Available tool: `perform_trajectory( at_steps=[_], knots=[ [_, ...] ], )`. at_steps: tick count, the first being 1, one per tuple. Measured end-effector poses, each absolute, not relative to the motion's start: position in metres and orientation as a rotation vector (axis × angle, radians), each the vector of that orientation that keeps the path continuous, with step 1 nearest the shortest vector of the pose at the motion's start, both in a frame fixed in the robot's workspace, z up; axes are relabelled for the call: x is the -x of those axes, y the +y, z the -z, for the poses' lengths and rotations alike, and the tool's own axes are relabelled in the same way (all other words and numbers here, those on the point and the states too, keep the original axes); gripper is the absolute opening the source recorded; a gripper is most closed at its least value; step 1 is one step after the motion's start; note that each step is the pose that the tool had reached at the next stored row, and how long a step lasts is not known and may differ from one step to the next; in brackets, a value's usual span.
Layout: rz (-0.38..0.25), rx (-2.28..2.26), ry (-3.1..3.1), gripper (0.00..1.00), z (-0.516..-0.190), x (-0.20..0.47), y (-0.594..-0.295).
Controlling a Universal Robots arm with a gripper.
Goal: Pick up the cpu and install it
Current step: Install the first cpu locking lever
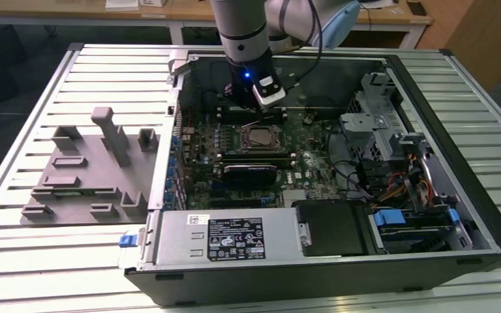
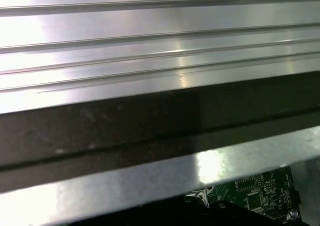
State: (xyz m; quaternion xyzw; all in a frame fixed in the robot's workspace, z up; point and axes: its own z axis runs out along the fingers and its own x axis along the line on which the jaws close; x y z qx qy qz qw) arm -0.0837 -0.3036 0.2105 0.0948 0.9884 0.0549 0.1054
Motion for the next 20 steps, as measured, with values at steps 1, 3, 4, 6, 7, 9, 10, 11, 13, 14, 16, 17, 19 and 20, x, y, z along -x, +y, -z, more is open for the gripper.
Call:
perform_trajectory(
  at_steps=[1,3,4,6,7,9,10,11,13,14,16,17,19,20],
  knots=[
    [-0.162,-0.283,2.912,0.11,-0.2104,0.0837,-0.3036],
    [-0.161,-0.293,2.911,0.11,-0.2099,0.0836,-0.3035],
    [-0.16,-0.3,2.91,0.11,-0.2097,0.0836,-0.3035],
    [-0.148,-0.417,2.884,0.11,-0.2038,0.0836,-0.3035],
    [-0.148,-0.419,2.884,0.11,-0.2037,0.0836,-0.3036],
    [-0.153,-0.42,2.883,0.11,-0.2036,0.0836,-0.3035],
    [-0.163,-0.421,2.884,0.11,-0.2036,0.0836,-0.3035],
    [-0.172,-0.422,2.884,0.11,-0.2036,0.0836,-0.3035],
    [-0.185,-0.424,2.884,0.11,-0.2036,0.0836,-0.3035],
    [-0.185,-0.424,2.884,0.11,-0.2036,0.0836,-0.3035],
    [-0.185,-0.424,2.884,0.11,-0.2036,0.0836,-0.3035],
    [-0.185,-0.424,2.884,0.11,-0.2036,0.0836,-0.3035],
    [-0.194,-0.425,2.884,0.11,-0.2032,0.0836,-0.3036],
    [-0.205,-0.426,2.884,0.11,-0.203,0.0836,-0.3036]
  ],
)
